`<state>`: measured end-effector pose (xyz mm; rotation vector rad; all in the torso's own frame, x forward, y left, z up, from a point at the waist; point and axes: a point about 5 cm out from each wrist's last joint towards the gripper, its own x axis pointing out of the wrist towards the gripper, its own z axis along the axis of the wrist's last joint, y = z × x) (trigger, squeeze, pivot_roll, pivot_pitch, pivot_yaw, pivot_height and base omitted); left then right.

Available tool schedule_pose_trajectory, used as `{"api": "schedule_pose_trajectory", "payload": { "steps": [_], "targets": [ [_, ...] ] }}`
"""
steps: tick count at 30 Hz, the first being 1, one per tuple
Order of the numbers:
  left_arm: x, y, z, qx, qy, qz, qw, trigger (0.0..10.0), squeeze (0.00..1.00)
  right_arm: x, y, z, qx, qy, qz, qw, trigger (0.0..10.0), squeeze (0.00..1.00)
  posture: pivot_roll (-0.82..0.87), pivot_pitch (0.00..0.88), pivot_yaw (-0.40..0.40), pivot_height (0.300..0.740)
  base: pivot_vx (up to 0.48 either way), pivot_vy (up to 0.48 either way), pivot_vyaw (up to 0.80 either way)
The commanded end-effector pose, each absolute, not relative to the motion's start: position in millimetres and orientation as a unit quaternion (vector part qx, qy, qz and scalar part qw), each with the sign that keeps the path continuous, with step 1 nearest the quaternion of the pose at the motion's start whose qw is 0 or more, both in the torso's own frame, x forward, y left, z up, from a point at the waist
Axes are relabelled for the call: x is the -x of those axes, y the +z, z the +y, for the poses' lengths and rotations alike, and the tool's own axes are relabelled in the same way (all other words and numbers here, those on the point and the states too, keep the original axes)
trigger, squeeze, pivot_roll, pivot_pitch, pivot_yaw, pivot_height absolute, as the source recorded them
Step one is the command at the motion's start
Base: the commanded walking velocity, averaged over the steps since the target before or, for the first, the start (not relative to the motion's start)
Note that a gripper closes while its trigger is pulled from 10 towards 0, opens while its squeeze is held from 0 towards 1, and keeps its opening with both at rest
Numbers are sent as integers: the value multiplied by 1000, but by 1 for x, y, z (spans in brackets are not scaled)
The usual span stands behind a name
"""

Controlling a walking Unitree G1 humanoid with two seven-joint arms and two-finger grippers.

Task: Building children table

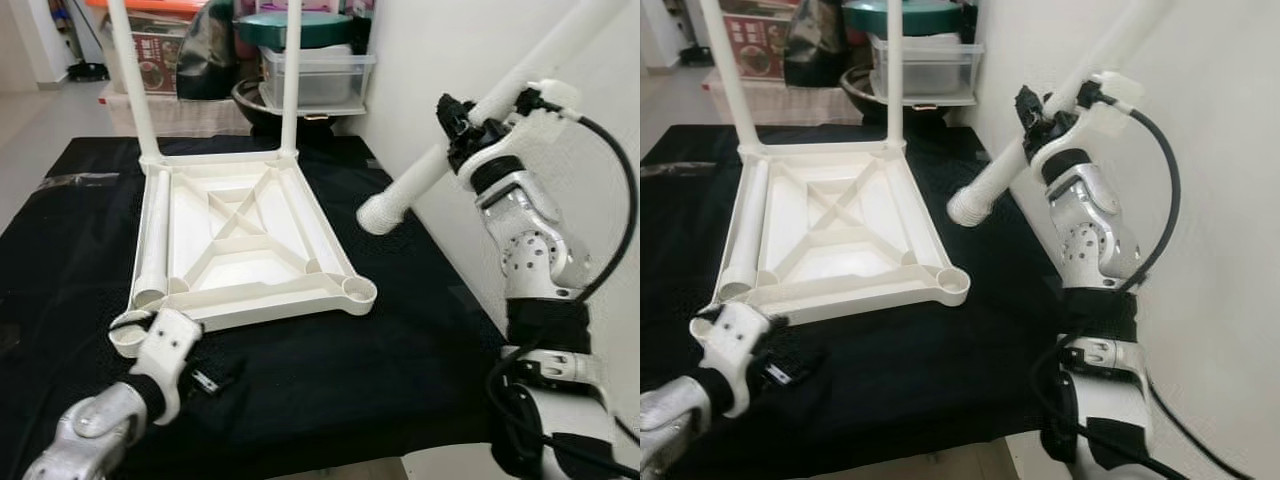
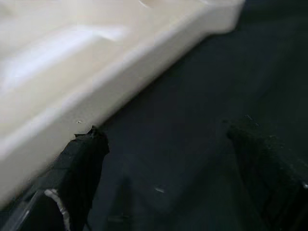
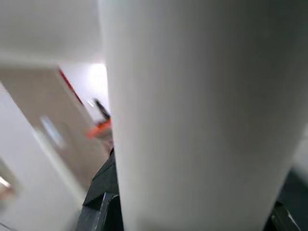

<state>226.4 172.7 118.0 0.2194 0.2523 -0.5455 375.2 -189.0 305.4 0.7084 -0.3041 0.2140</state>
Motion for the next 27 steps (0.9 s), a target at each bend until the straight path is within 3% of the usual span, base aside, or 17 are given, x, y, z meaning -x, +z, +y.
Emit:
{"api": "schedule_pose_trajectory", "payload": {
  "steps": [1, 19, 21, 22, 23, 25, 27],
  "targets": [
    [-224, 114, 170, -112, -271, 131, 947, 10000, 0, -374, 313, -194, -371, 104, -158, 909, 0, 0, 110, 0, -83, 740, 0, 0, 0],
    [-229, 113, 159, -115, -272, 121, 948, 10000, 0, -374, 306, -181, -335, 125, -152, 921, 0, 0, 107, 0, -76, 740, 0, 0, 0],
    [-229, 113, 159, -116, -270, 120, 948, 10000, 0, -373, 305, -180, -260, 110, -166, 945, 0, 0, 107, 0, -76, 740, 0, 0, 0],
    [-229, 113, 159, -116, -270, 120, 948, 10000, 0, -373, 305, -180, -260, 110, -166, 945, 0, 0, 107, 0, -76, 740, 0, 0, 0],
    [-230, 113, 160, -116, -268, 118, 949, 10000, 0, -371, 302, -176, -135, 84, -188, 969, 0, 0, 107, 0, -76, 740, 0, 0, 0],
    [-230, 113, 160, -116, -268, 118, 949, 10000, 0, -371, 302, -176, -135, 84, -188, 969, 0, 0, 107, 0, -76, 740, 0, 0, 0],
    [-231, 113, 161, -118, -261, 115, 951, 10000, 0, -370, 292, -169, -70, 77, -196, 975, 0, 0, 109, 0, -82, 740, 0, 0, 0]
  ]
}}
